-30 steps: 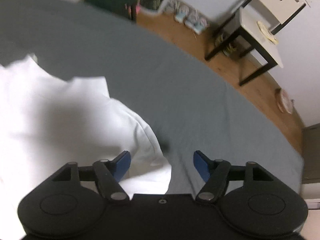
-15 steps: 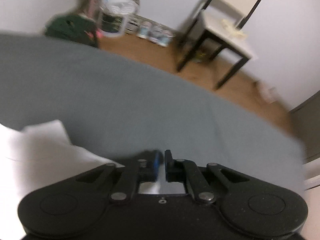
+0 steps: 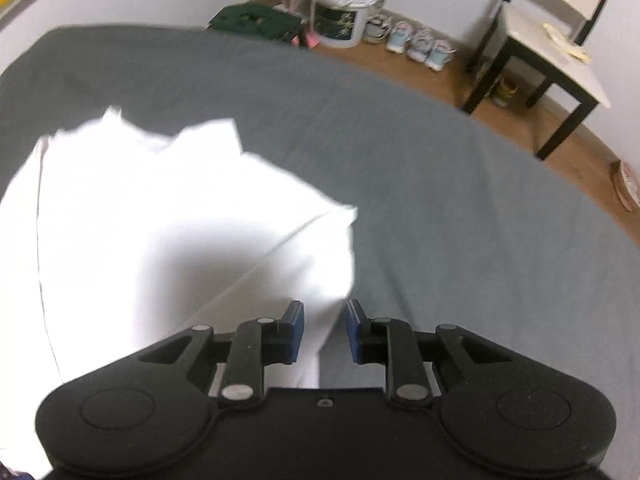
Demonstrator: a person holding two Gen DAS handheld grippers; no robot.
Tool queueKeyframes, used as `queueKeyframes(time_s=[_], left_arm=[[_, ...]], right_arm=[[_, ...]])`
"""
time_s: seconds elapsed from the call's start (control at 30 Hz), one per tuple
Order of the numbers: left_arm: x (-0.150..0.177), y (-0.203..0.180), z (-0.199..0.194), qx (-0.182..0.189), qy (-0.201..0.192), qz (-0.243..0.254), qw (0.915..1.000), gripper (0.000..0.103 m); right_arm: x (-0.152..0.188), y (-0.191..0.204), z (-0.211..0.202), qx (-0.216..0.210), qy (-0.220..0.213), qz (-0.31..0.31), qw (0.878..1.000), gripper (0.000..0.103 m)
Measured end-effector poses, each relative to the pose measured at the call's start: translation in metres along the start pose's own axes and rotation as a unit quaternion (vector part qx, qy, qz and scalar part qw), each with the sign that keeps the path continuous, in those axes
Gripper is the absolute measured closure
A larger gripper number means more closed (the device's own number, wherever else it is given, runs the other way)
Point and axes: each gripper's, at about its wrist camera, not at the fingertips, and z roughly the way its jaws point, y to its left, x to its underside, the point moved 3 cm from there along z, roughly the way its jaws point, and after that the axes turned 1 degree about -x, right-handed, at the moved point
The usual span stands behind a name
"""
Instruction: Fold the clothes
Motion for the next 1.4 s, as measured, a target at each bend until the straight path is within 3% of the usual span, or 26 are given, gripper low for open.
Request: queueKeyframes(time_s=[0.27, 0.4, 0.47, 0.63, 0.8, 0.83, 0.87, 0.9, 1.0, 1.03, 1.1, 1.13, 1.2, 1.27, 1.3, 1.33, 1.4], left_arm=[[-0.001, 0.005, 0.002, 0.015, -0.008, 0.003, 0.9998, 0.099], [-0.002, 0.006, 0.003, 0.022, -0.005, 0.001, 0.9997, 0.099], [-0.001, 0.008, 0.000, 0.023, -0.003, 0.001, 0.9997, 0.099], [0.000, 0.006, 0.001, 0.018, -0.003, 0.003, 0.9998, 0.099], [0.001, 0.002, 0.003, 0.009, -0.009, 0.007, 0.9999, 0.099], [0.002, 0.001, 0.003, 0.008, -0.011, 0.008, 0.9999, 0.099], [0.002, 0.001, 0.003, 0.008, -0.012, 0.009, 0.9999, 0.099], [0.002, 0.001, 0.003, 0.007, -0.014, 0.010, 0.9998, 0.099], [0.002, 0.000, 0.003, 0.006, -0.014, 0.009, 0.9998, 0.099], [0.003, 0.000, 0.002, 0.006, -0.014, 0.009, 0.9998, 0.099], [0.002, 0.001, 0.002, 0.007, -0.013, 0.007, 0.9999, 0.099], [0.002, 0.001, 0.002, 0.008, -0.013, 0.006, 0.9999, 0.099], [0.002, 0.002, 0.002, 0.008, -0.013, 0.005, 0.9999, 0.099], [0.001, 0.002, 0.003, 0.009, -0.010, 0.004, 0.9999, 0.099], [0.001, 0.002, 0.003, 0.009, -0.009, 0.003, 0.9999, 0.099], [0.000, 0.002, 0.003, 0.010, -0.007, 0.001, 0.9999, 0.099], [-0.001, 0.002, 0.003, 0.009, 0.000, -0.001, 1.0000, 0.099]], right_arm=[[-0.024, 0.001, 0.031, 0.030, -0.083, 0.068, 0.994, 0.078], [-0.022, 0.001, 0.009, 0.028, -0.116, 0.037, 0.992, 0.073], [-0.005, -0.002, -0.009, 0.014, -0.115, 0.024, 0.993, 0.067], [0.071, -0.036, -0.039, -0.030, -0.091, 0.042, 0.995, 0.067], [0.130, -0.056, -0.029, -0.106, -0.066, 0.076, 0.989, 0.067], [0.136, -0.056, -0.028, -0.123, -0.074, 0.084, 0.986, 0.071], [0.138, -0.057, -0.026, -0.142, -0.084, 0.092, 0.982, 0.092], [0.139, -0.058, -0.025, -0.153, -0.092, 0.099, 0.979, 0.091], [0.142, -0.061, -0.027, -0.101, -0.110, 0.127, 0.980, 0.095], [0.142, -0.064, -0.027, -0.080, -0.113, 0.137, 0.981, 0.103], [0.143, -0.072, -0.024, -0.032, -0.105, 0.148, 0.983, 0.102], [0.144, -0.077, -0.024, -0.041, -0.103, 0.156, 0.981, 0.102], [0.137, -0.081, -0.029, -0.047, -0.108, 0.162, 0.980, 0.098], [0.125, -0.072, -0.040, -0.063, -0.146, 0.142, 0.977, 0.094], [0.119, -0.066, -0.044, -0.073, -0.162, 0.132, 0.975, 0.088], [0.111, -0.055, -0.044, -0.093, -0.166, 0.122, 0.974, 0.074], [0.099, -0.030, -0.038, -0.108, -0.163, 0.094, 0.976, 0.068]])
